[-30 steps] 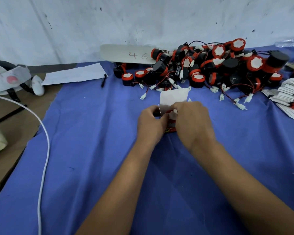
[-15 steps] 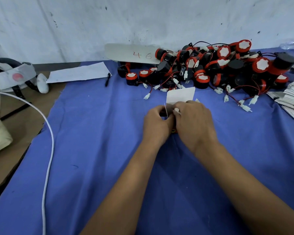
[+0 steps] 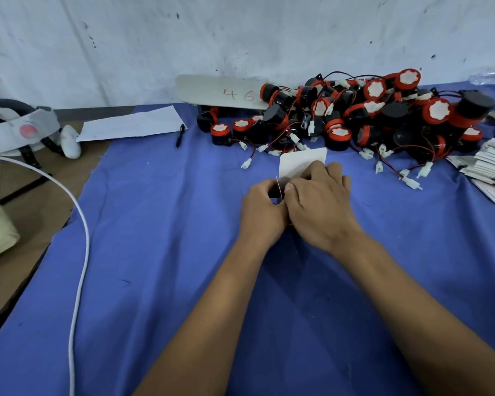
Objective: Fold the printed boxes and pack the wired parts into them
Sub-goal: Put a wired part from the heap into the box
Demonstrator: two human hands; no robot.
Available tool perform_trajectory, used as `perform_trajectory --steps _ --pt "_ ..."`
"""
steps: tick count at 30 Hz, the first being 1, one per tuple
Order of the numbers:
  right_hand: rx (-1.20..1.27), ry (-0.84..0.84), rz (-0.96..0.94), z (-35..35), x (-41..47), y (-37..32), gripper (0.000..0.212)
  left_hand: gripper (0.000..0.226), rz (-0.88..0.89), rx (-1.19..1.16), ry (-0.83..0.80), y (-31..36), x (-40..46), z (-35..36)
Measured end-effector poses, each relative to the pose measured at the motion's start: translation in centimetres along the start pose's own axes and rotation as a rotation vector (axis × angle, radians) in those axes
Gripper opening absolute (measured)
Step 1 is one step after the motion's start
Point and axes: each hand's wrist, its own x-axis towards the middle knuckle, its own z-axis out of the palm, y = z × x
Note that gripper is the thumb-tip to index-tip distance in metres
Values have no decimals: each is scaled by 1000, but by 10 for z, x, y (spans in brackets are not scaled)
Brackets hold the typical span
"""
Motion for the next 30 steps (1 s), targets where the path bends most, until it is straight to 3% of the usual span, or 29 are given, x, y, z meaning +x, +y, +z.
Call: perform_trajectory --steps 4,8,13,18,24,30 --pt "100 33 -75 0 3 5 27 13 13 34 17 1 -1 2" --pt "382 171 24 -1 2 8 3 14 29 39 2 0 0 3" --pt "404 163 -39 -7 2 11 11 12 53 16 -64 0 0 -2" --pt "392 156 -77 -7 0 17 12 30 66 -185 -387 0 1 -24" --pt "359 66 -239 -8 -2 19 11 33 70 -131 -350 -4 1 -23" --pt "259 -27 -221 -6 -4 27 17 34 90 -153 -360 -8 2 -24"
